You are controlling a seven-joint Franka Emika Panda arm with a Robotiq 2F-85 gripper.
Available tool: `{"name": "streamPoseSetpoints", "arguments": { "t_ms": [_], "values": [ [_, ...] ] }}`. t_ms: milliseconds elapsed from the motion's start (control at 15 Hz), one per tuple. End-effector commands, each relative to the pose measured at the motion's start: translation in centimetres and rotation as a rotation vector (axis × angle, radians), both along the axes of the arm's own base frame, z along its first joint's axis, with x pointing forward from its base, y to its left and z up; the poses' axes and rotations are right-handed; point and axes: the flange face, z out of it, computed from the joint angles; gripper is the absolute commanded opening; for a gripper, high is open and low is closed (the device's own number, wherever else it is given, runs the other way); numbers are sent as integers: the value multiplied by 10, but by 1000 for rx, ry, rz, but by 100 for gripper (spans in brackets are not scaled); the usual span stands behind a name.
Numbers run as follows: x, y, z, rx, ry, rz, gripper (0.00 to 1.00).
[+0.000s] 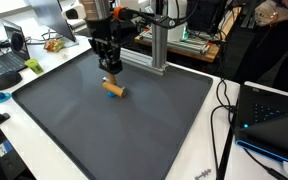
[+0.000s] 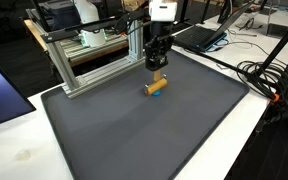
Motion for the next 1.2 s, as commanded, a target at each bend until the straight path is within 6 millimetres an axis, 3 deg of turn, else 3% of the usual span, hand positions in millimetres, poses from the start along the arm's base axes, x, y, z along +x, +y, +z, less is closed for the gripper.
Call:
{"name": "streamPoseSetpoints", "arguments": {
  "t_ms": [0, 1133],
  "values": [
    [8, 0, -19, 13, -4, -6, 22],
    [18, -2, -20, 9, -77, 0, 22]
  ]
}}
